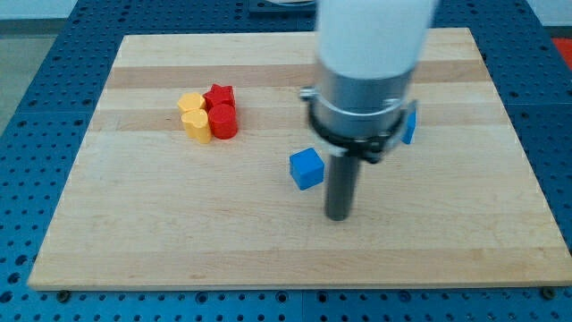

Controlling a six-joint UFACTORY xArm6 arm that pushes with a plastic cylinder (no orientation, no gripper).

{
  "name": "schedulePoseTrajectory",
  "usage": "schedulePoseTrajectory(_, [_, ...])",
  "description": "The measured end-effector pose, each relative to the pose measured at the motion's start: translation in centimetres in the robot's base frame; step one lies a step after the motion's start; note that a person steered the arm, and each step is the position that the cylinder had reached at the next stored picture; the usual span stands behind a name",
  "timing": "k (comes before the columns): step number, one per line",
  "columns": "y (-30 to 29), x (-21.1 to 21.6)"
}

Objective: Slide the blue cube closer to the line of blocks

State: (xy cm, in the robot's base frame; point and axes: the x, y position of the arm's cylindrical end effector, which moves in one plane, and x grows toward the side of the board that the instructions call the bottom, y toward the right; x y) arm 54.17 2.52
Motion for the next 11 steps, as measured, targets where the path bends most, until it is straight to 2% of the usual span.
schedulePoseTrajectory(2, [-7.3,-0.7])
schedulePoseTrajectory(3, [-10.5,-3.2])
schedulePoseTrajectory(4, [-10.6,-5.3])
schedulePoseTrajectory(6, [-4.0,-5.9])
schedulePoseTrajectory(7, [-2.9,-5.2])
schedulePoseTrajectory(11, [8.0,-5.3])
